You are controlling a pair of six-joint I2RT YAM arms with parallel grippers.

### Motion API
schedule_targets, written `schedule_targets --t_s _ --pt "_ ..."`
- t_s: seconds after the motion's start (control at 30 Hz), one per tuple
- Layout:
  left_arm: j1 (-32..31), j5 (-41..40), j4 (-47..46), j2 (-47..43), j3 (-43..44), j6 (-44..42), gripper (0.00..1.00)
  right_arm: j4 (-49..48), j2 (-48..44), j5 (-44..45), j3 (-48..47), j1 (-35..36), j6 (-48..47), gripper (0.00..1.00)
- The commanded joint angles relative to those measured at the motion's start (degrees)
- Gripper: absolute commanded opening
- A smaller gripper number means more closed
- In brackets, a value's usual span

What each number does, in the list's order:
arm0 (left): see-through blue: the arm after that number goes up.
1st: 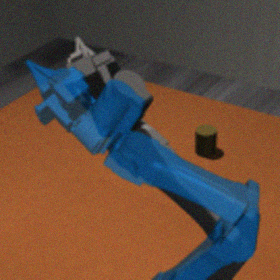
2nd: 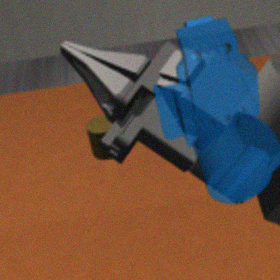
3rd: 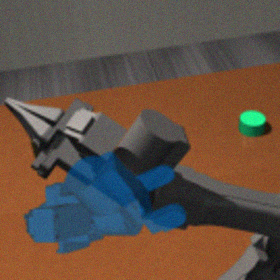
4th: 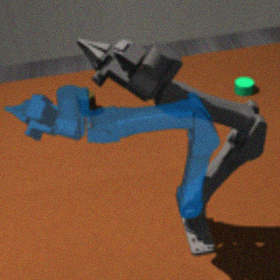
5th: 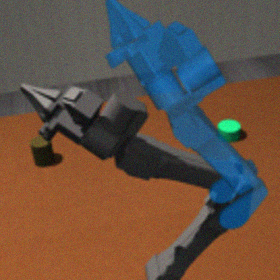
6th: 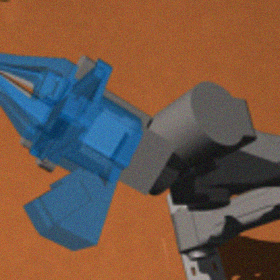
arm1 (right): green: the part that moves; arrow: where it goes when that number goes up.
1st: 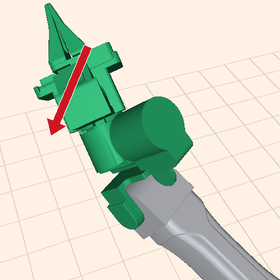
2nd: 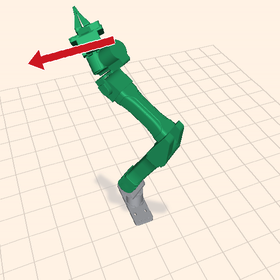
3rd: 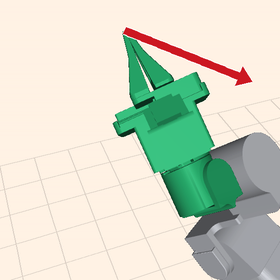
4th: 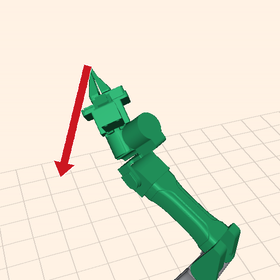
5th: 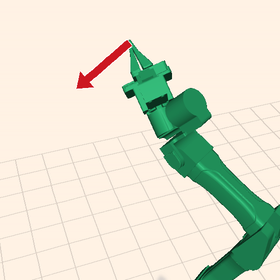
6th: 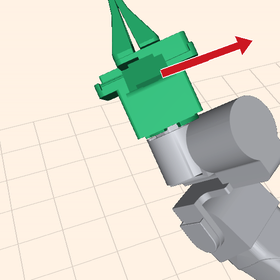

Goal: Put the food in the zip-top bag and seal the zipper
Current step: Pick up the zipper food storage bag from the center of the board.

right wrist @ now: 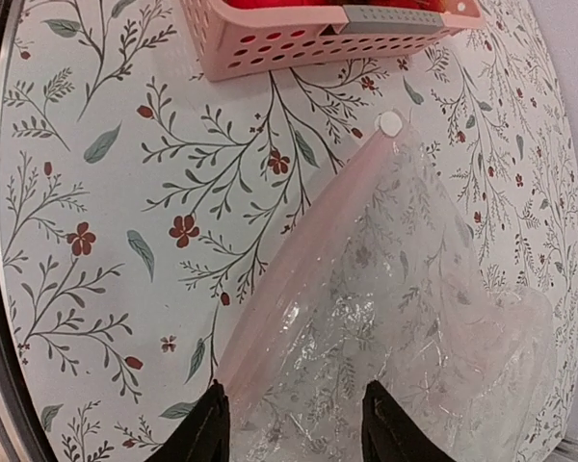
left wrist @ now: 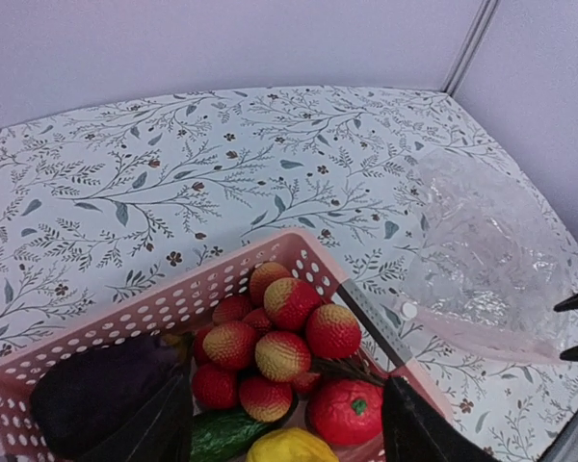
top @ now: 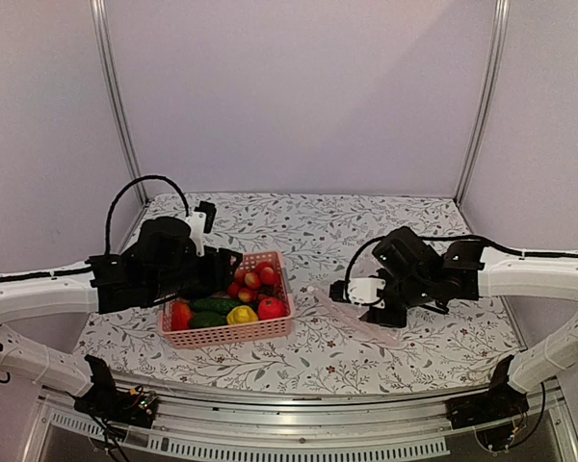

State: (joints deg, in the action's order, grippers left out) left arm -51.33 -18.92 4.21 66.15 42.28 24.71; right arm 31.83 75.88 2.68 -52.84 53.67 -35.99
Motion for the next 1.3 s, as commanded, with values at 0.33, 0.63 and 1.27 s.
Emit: schedule_targets --t_s 0.33,0.63,1.27 --pt "-0.71 -10.91 3.8 -3.37 2.7 6.78 0.67 -4.47 18.03 29.6 -3.76 11.2 5.38 0.65" --pt "-0.71 -10.5 3.1 -3.32 2.9 5.77 0.67 -10.56 19.28 38.08 -2.55 10.5 3.01 0.51" --pt "-1.75 -7.99 -0.46 4.11 8.74 4.18 0.67 -18.5 23.44 42.11 1.78 4.08 2.11 0.52"
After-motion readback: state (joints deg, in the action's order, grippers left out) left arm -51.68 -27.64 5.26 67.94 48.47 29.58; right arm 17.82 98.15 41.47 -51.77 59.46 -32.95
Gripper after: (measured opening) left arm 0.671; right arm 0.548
